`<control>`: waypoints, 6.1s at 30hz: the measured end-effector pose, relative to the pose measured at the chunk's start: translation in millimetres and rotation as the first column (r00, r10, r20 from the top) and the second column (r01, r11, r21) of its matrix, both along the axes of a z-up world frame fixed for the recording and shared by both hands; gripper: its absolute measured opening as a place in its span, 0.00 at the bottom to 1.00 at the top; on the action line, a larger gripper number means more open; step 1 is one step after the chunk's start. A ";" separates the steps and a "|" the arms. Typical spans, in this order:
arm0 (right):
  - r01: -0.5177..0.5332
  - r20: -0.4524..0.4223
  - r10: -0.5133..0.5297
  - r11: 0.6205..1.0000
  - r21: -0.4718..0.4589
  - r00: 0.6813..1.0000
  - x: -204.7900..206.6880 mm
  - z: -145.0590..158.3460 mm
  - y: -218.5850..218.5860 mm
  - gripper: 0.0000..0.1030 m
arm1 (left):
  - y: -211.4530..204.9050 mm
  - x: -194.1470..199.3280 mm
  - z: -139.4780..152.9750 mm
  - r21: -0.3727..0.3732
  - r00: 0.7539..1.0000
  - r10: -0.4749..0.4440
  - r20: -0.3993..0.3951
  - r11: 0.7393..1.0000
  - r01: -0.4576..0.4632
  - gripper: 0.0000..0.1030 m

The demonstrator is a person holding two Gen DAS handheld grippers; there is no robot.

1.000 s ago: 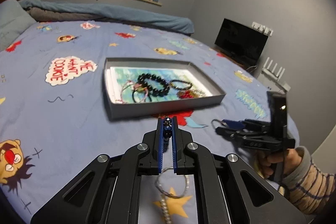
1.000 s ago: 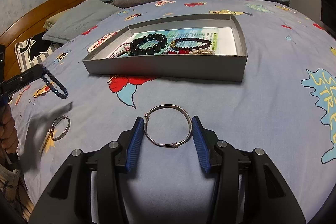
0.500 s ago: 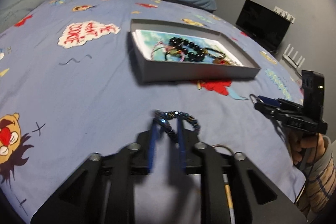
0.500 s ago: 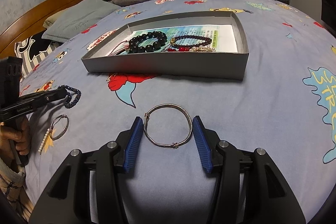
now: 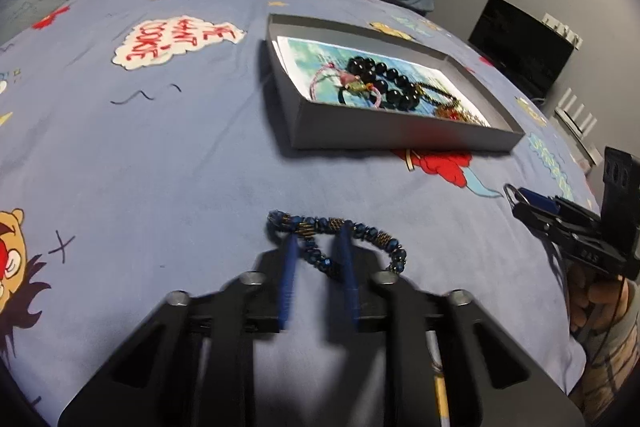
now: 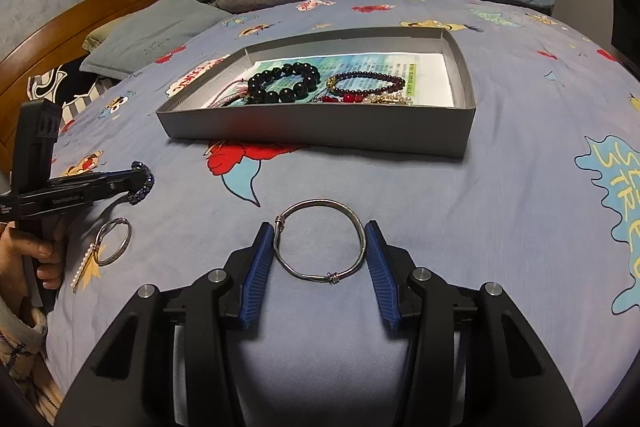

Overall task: Organize jewelry
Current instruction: 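Carry blue bracelet and silver bangle into the grey box and open both grippers, then grasp the pearl hairpin with left gripper while right gripper grasps the silver ring, then lower pearl hairpin and silver ring into the grey box and open both grippers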

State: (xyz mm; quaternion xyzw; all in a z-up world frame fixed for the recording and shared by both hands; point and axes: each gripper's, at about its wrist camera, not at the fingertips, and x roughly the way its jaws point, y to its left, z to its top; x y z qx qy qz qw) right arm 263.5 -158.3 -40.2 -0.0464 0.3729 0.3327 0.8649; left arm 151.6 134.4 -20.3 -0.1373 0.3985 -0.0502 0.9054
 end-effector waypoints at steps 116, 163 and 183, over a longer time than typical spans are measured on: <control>-0.183 0.010 0.182 0.982 0.049 0.983 -81.4 8.2 85.3 0.61 | -13.2 -136.0 23.1 0.085 0.981 0.136 0.142 0.985 -0.149 0.07; 0.021 0.121 -0.029 0.998 0.065 0.992 67.0 62.5 25.6 0.46 | -33.5 44.8 67.4 0.107 0.985 -0.028 0.169 0.994 0.010 0.07; 0.052 0.012 -0.051 0.997 -0.049 0.999 167.6 38.3 59.9 0.46 | 0.9 163.5 39.7 0.113 1.000 -0.015 0.018 0.993 0.013 0.07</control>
